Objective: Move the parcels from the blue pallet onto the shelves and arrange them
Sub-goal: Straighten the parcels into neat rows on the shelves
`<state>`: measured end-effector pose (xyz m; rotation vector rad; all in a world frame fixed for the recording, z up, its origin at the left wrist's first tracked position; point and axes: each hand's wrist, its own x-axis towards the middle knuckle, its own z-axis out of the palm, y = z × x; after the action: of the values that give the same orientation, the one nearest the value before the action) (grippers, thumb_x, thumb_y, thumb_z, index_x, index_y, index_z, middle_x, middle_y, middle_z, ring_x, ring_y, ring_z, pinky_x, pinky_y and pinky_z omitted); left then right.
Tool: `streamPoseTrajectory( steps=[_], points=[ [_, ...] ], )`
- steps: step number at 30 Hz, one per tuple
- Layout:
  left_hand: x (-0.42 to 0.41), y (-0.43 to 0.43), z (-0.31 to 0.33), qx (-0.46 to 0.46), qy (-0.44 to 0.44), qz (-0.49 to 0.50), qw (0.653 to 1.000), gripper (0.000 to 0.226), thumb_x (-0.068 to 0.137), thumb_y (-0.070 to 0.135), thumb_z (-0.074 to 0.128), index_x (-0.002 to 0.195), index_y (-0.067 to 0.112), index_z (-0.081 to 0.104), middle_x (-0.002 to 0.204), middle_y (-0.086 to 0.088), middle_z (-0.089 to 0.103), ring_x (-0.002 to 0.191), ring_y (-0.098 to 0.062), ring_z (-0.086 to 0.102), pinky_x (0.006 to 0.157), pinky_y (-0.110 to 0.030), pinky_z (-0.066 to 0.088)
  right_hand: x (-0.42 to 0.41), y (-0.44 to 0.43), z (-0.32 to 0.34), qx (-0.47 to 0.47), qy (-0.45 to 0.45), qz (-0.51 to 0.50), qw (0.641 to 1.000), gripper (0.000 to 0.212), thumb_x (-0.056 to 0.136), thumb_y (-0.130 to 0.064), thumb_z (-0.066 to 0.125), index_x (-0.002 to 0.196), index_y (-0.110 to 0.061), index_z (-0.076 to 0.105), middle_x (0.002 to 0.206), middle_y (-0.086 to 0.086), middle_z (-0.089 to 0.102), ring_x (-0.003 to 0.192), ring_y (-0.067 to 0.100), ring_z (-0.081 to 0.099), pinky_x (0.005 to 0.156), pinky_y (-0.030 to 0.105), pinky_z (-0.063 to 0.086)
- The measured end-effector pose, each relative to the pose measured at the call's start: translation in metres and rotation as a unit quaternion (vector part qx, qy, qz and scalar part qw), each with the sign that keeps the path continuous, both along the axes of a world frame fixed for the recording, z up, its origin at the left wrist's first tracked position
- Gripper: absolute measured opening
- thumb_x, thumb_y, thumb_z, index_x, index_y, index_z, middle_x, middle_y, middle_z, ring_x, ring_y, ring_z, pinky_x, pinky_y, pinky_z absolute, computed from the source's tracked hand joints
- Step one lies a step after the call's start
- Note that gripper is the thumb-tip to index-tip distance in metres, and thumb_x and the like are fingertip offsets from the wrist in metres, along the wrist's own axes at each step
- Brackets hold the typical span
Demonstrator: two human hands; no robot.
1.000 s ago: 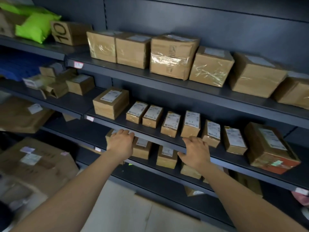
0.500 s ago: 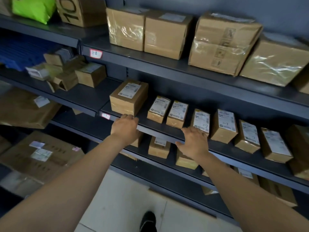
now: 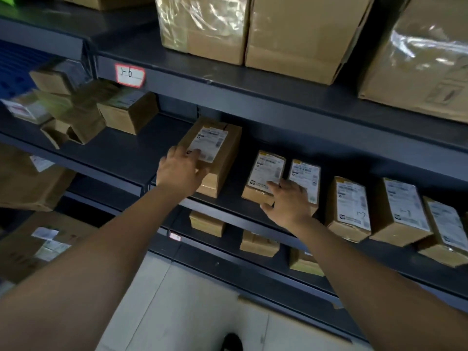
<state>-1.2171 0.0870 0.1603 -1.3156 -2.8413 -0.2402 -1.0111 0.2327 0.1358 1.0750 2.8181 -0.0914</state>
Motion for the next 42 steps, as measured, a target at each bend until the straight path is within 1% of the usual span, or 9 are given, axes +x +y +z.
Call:
streamPoseTrajectory(
  steps=[6,11,20,27,30,33,35,38,42],
  points=[
    [-0.042,0.012,-0.019,0.066,-0.145,0.050,0.986,0.064,0.091,0.050,0.052,0.144,0.017,0.038,0.150,-0.015,0.028,0.134,-0.039,0.030,0.109,-0.050,0.029,-0.024,0.009,-0.024,0.042,-0.029,-0.042,0.998,0.064,0.095,-0.050,0.042,0.152,-0.032,0.017,0.159,0.014,0.015,0.148,0.034,-0.001,0.118,0.053,0.002],
    [-0.049,0.011,-0.027,0.114,-0.192,0.027,0.974,0.061,0.089,0.049,0.057,0.140,0.018,0.044,0.147,-0.017,0.030,0.132,-0.038,0.033,0.110,-0.048,0.032,-0.034,-0.001,-0.032,0.045,0.004,-0.057,0.997,0.061,0.097,-0.045,0.045,0.151,-0.036,0.019,0.160,0.010,0.017,0.149,0.030,0.000,0.117,0.053,0.002],
    [-0.052,0.010,-0.030,0.130,-0.174,0.015,0.976,0.063,0.089,0.052,0.056,0.138,0.015,0.045,0.145,-0.015,0.032,0.131,-0.038,0.033,0.108,-0.051,0.033,-0.050,-0.018,-0.037,0.018,0.036,-0.082,0.996,0.063,0.097,-0.042,0.048,0.152,-0.038,0.017,0.161,0.008,0.014,0.149,0.027,0.005,0.119,0.047,0.008],
    [-0.053,0.010,-0.033,0.135,-0.167,0.013,0.976,0.062,0.089,0.055,0.054,0.138,0.018,0.045,0.146,-0.015,0.031,0.131,-0.038,0.032,0.109,-0.048,0.031,-0.056,-0.022,-0.043,-0.006,0.058,-0.092,0.994,0.065,0.098,-0.038,0.049,0.152,-0.039,0.014,0.161,0.011,0.009,0.146,0.031,0.018,0.117,0.046,0.023],
    [-0.052,0.010,-0.030,0.117,-0.165,0.021,0.979,0.063,0.090,0.054,0.052,0.140,0.018,0.043,0.149,-0.015,0.028,0.134,-0.037,0.029,0.109,-0.049,0.027,-0.055,-0.021,-0.043,-0.015,0.062,-0.086,0.994,0.067,0.098,-0.040,0.048,0.153,-0.037,0.010,0.162,0.010,0.005,0.148,0.030,0.010,0.119,0.045,0.019],
    [-0.042,0.013,-0.025,0.112,-0.119,0.030,0.986,0.063,0.092,0.054,0.049,0.143,0.018,0.040,0.156,-0.015,0.017,0.142,-0.034,0.014,0.111,-0.051,0.016,-0.043,-0.018,-0.036,-0.012,0.096,-0.077,0.992,0.071,0.096,-0.043,0.051,0.154,-0.027,0.013,0.161,0.011,0.009,0.149,0.029,0.008,0.120,0.043,0.016],
    [-0.023,0.020,-0.018,0.130,-0.071,-0.002,0.989,0.062,0.092,0.051,0.050,0.143,0.018,0.039,0.157,-0.016,0.016,0.145,-0.033,0.008,0.112,-0.052,0.011,-0.025,-0.012,-0.029,0.008,0.142,-0.078,0.987,0.067,0.094,-0.040,0.054,0.151,-0.020,0.026,0.158,0.014,0.021,0.147,0.030,0.016,0.118,0.043,0.018],
    [0.016,0.041,-0.005,0.128,-0.031,-0.090,0.987,0.058,0.093,0.046,0.051,0.143,0.019,0.041,0.156,-0.016,0.020,0.145,-0.033,0.009,0.114,-0.050,0.010,0.014,0.003,-0.021,0.058,0.182,-0.116,0.975,0.061,0.093,-0.038,0.057,0.145,-0.012,0.040,0.151,0.018,0.036,0.141,0.035,0.029,0.114,0.046,0.026],
    [0.076,0.076,-0.003,0.082,-0.036,-0.181,0.979,0.058,0.094,0.045,0.050,0.145,0.021,0.039,0.155,-0.010,0.025,0.142,-0.030,0.021,0.110,-0.044,0.019,0.070,0.023,-0.015,0.060,0.137,-0.215,0.965,0.065,0.090,-0.041,0.057,0.147,-0.018,0.035,0.151,0.017,0.032,0.141,0.035,0.026,0.114,0.048,0.023]
  ],
)
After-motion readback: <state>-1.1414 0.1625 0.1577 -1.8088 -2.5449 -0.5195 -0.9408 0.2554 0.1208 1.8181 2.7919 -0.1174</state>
